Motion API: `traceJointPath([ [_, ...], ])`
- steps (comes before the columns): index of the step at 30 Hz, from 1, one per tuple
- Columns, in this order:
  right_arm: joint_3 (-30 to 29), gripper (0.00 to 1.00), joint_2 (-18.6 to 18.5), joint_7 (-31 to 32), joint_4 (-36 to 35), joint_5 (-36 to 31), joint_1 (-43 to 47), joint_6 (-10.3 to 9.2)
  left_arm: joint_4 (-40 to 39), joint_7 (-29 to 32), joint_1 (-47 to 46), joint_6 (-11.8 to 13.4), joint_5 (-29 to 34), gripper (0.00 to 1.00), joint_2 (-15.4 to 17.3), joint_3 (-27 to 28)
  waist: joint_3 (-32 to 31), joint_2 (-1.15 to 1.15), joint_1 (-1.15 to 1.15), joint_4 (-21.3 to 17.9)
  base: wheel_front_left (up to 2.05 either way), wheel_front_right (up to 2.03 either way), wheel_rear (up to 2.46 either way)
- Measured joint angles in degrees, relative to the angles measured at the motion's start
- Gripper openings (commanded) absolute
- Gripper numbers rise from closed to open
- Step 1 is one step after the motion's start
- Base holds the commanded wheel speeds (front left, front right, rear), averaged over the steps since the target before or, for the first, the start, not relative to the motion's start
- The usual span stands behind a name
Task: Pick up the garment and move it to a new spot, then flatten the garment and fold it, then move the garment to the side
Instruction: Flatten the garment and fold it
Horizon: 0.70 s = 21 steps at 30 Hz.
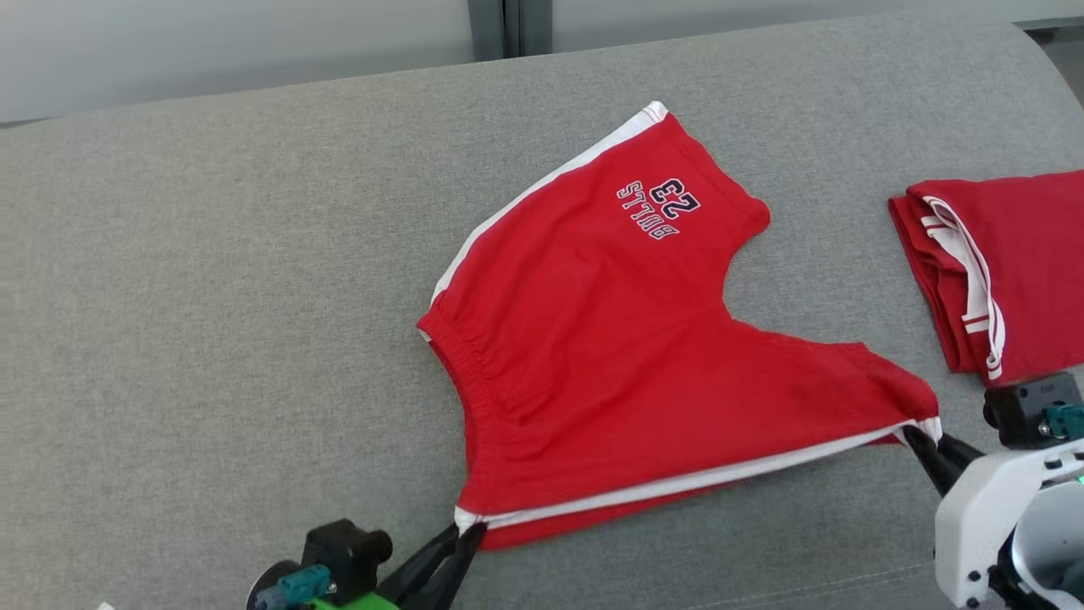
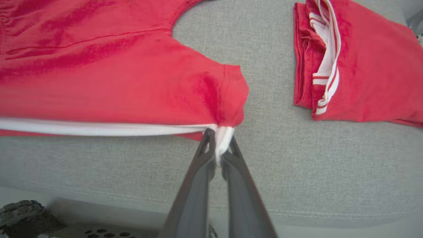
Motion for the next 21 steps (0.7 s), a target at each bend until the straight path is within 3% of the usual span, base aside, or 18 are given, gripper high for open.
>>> traceJointPath([
  [5,1.5,0.0,-3.3,-0.6,2.2,0.1,-6.6,-0.01,-1.0,2.4,-5.5,0.4,-0.1,0.0,-1.9,0.7,0.2,0.0,0.0,1.0,0.0,0.0,0.0],
  [13,7.3,0.0,-10.2,0.8,10.8,3.2,-23.1,-0.03,2.6,7.9,-17.4,0.3,-3.4,0.0,-7.9,3.1,2.9,0.0,0.0,2.7,0.0,0.0,0.0],
  [21,17.8,0.0,-13.3,-1.7,23.3,6.0,-41.9,-0.03,8.1,8.7,-25.7,2.5,-3.5,0.0,-11.7,5.8,7.7,0.0,0.0,4.0,0.0,0.0,0.0],
])
